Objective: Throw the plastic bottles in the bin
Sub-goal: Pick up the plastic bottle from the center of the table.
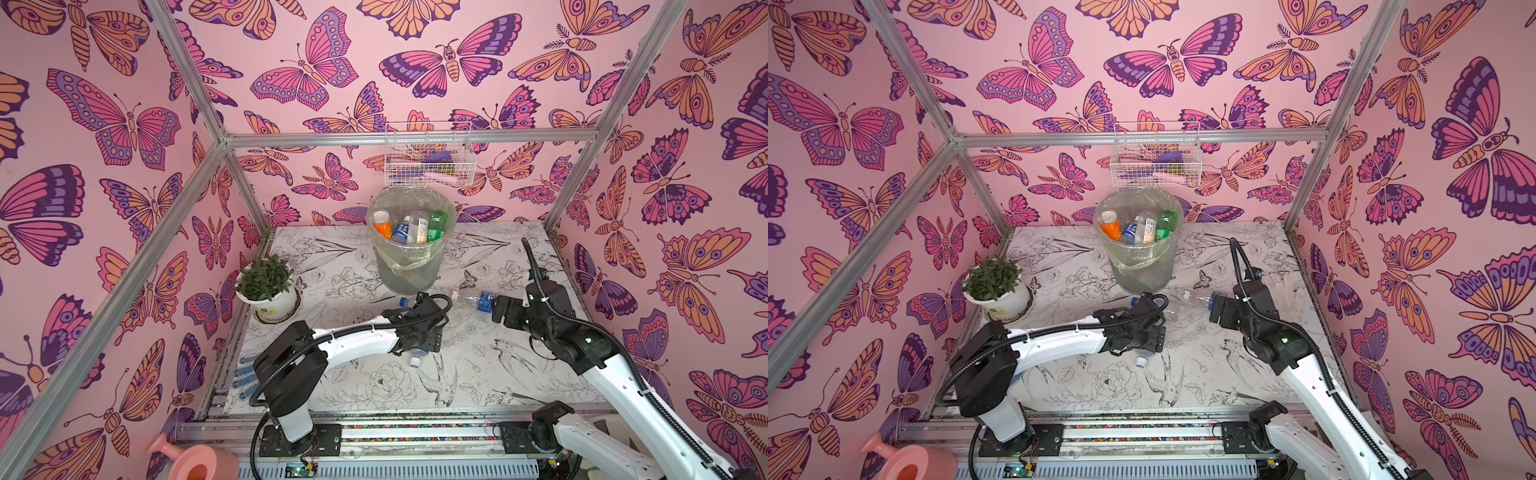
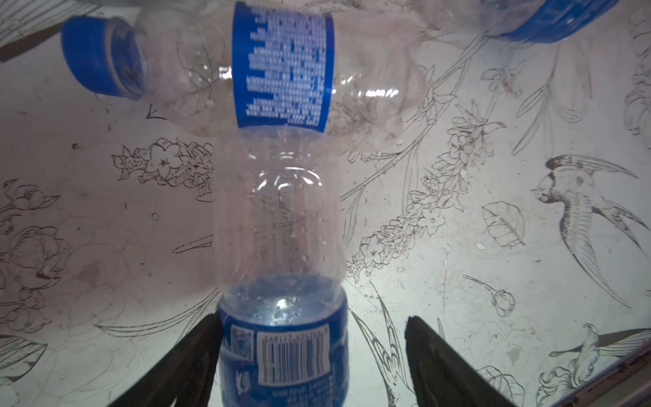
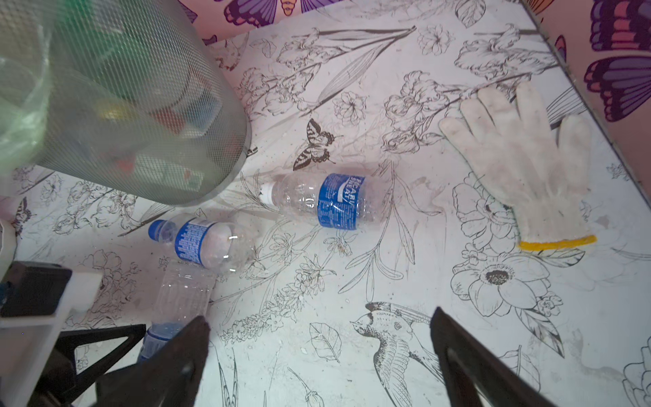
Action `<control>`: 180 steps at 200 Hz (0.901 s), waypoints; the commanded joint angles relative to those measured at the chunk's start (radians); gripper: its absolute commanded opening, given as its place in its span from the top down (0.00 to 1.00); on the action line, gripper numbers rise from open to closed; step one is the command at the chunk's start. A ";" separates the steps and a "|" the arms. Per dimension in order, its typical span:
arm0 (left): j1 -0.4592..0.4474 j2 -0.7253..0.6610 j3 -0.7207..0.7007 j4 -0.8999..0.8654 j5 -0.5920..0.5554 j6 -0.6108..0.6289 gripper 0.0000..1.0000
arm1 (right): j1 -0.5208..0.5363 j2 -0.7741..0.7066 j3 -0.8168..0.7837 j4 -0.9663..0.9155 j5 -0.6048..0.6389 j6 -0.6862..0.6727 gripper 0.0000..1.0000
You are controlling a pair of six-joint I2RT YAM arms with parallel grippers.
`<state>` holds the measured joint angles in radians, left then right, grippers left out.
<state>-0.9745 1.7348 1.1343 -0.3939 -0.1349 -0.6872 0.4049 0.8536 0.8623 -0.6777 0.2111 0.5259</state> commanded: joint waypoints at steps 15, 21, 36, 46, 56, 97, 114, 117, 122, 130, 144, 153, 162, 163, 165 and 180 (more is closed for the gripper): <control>0.028 0.054 0.027 -0.040 -0.019 0.014 0.18 | -0.008 -0.031 -0.048 0.003 -0.029 0.044 0.01; 0.032 0.059 0.026 -0.040 -0.021 0.013 0.18 | -0.009 -0.031 -0.057 0.007 -0.036 0.047 0.01; 0.048 0.083 0.028 -0.039 -0.006 0.005 0.19 | -0.010 -0.030 -0.073 0.016 -0.045 0.056 0.01; 0.059 0.099 0.035 -0.040 0.015 0.004 0.20 | -0.009 -0.027 -0.078 0.017 -0.049 0.058 0.01; 0.066 0.109 0.044 -0.043 0.034 0.007 0.20 | -0.010 -0.028 -0.081 0.018 -0.050 0.060 0.01; 0.083 0.112 0.052 -0.043 0.051 0.017 0.33 | -0.011 -0.031 -0.085 0.020 -0.048 0.062 0.01; 0.084 0.103 0.045 -0.044 0.045 0.017 0.43 | -0.011 -0.031 -0.084 0.020 -0.049 0.062 0.01; 0.084 0.103 0.045 -0.043 0.044 0.017 0.46 | -0.011 -0.031 -0.084 0.021 -0.049 0.062 0.01; 0.085 0.102 0.044 -0.043 0.043 0.017 0.50 | -0.010 -0.031 -0.085 0.021 -0.049 0.062 0.01; 0.085 0.099 0.043 -0.046 0.043 0.018 0.56 | -0.011 -0.031 -0.084 0.020 -0.049 0.063 0.01; 0.085 0.093 0.044 -0.055 0.043 0.024 0.64 | -0.011 -0.035 -0.083 0.018 -0.049 0.065 0.01; 0.085 0.081 0.044 -0.062 0.041 0.026 0.67 | -0.011 -0.040 -0.087 0.018 -0.049 0.067 0.01; 0.085 0.066 0.039 -0.071 0.036 0.030 0.70 | -0.011 -0.046 -0.091 0.018 -0.047 0.069 0.01; 0.085 0.065 0.038 -0.071 0.035 0.029 0.70 | -0.011 -0.047 -0.091 0.018 -0.047 0.069 0.01; 0.085 0.061 0.036 -0.072 0.033 0.029 0.71 | -0.011 -0.047 -0.093 0.018 -0.047 0.069 0.01; 0.085 0.023 0.020 -0.078 0.021 0.031 0.72 | -0.011 -0.048 -0.101 0.020 -0.047 0.073 0.01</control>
<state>-0.8959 1.8252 1.1793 -0.4133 -0.0948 -0.6697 0.4004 0.8196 0.7780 -0.6685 0.1635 0.5797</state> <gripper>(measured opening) 0.458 0.989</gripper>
